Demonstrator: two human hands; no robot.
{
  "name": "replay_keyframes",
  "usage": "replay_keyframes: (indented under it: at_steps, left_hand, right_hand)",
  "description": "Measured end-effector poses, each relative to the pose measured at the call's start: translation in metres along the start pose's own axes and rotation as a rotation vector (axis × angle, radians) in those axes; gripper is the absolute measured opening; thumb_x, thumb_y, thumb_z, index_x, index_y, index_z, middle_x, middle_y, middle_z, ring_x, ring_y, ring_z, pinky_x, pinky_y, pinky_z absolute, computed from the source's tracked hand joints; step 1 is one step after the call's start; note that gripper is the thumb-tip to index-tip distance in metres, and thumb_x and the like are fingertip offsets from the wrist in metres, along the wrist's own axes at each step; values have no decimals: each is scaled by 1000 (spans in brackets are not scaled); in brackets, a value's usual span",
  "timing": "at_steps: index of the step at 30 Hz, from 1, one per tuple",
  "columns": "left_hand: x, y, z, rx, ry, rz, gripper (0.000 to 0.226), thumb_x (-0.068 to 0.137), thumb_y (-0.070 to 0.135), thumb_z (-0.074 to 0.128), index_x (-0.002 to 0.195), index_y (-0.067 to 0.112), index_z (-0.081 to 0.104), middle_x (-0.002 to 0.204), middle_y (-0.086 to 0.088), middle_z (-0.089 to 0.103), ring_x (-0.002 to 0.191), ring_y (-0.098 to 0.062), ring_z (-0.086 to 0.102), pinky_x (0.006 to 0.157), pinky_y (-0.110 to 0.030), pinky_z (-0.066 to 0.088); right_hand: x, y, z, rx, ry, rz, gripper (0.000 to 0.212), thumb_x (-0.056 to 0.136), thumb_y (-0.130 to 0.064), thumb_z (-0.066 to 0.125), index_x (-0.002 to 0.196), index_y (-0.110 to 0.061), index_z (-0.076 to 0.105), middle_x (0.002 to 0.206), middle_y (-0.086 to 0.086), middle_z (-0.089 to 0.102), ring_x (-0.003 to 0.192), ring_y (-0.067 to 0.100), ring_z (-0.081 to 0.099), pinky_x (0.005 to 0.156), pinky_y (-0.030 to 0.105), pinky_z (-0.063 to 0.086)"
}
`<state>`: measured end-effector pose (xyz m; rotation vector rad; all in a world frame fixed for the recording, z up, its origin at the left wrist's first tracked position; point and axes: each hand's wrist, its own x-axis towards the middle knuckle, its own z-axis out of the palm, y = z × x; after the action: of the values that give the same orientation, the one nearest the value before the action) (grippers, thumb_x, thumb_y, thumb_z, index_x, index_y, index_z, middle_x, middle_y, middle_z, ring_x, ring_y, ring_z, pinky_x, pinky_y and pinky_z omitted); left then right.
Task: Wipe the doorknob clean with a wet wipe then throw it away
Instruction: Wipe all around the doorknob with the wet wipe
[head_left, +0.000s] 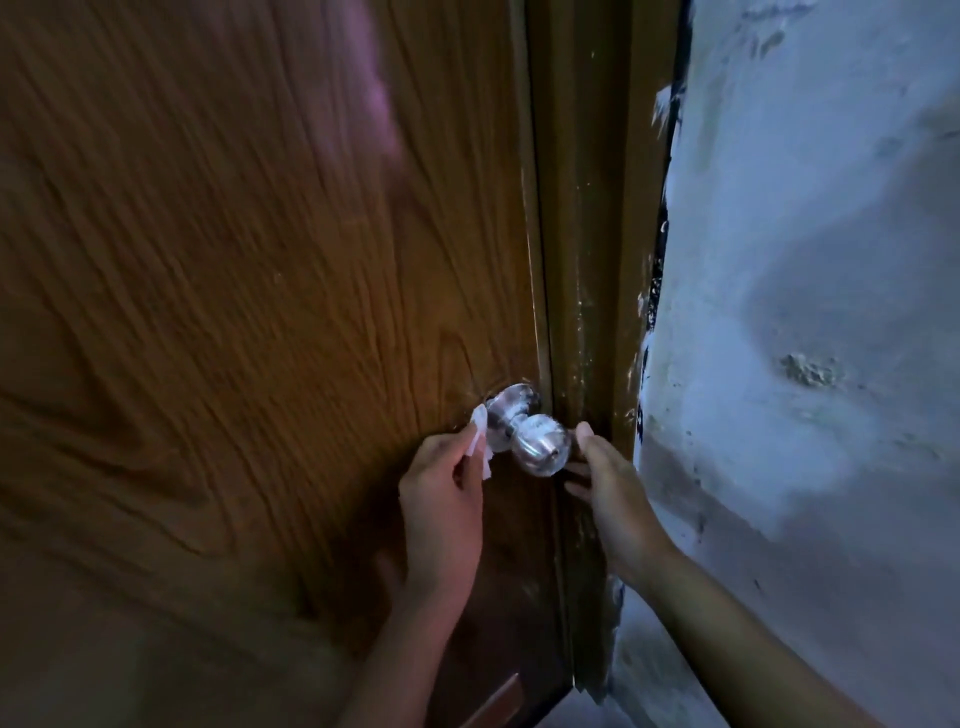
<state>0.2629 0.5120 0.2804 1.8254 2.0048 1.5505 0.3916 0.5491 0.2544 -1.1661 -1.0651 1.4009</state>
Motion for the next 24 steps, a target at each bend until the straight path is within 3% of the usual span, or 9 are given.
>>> replay_keyframes:
  at_steps: [3,5,9,13,15,18,24]
  left_hand:
    - [4,4,3,145,-55,56,26,84,5,63,109,7,66,90,-4,67,76,1,56,57,-2,43]
    - [6,7,2,217,-82,83,27,83,5,64,110,7,66,88,-5,67,72,-1,56,57,-3,38]
    - [13,14,0,387,-168,111,32,82,5,66,113,9,65,95,-7,67,67,-14,65,56,-19,48]
    - [26,26,0,564,-230,145,35,86,11,62,120,18,60,101,-2,64,62,-12,62,50,-18,44]
    - [31,28,2,574,-243,140,34,90,14,57,123,21,57,106,-1,61,68,-12,63,54,-18,43]
    - [30,27,2,498,-246,128,30,87,10,61,116,14,62,98,-5,63,66,-14,62,55,-18,41]
    - [10,14,1,312,-154,85,29,80,-3,65,108,4,66,89,-11,68,69,-22,66,59,-29,54]
  right_hand:
    - [8,-1,1,32,-52,28,48,94,-45,30,125,-17,52,124,4,59,111,15,54,83,25,44]
    - [11,-2,2,50,-86,44,49,93,-48,29,126,-19,52,125,4,58,111,15,55,90,30,44]
    - [15,-4,3,125,-116,27,41,93,-48,27,98,-27,62,113,5,65,105,14,59,92,33,45]
    - [19,-6,0,148,-146,30,48,93,-49,24,99,-21,63,110,7,67,104,16,61,87,29,48]
    - [19,-6,-2,140,-167,22,51,93,-49,23,104,-18,62,110,6,67,104,15,61,86,27,48]
    - [20,-6,-2,139,-174,24,52,92,-49,23,105,-17,62,108,5,67,102,14,61,84,26,47]
    - [21,-7,-6,133,-209,25,49,89,-52,24,98,-22,62,106,1,67,100,12,62,76,22,48]
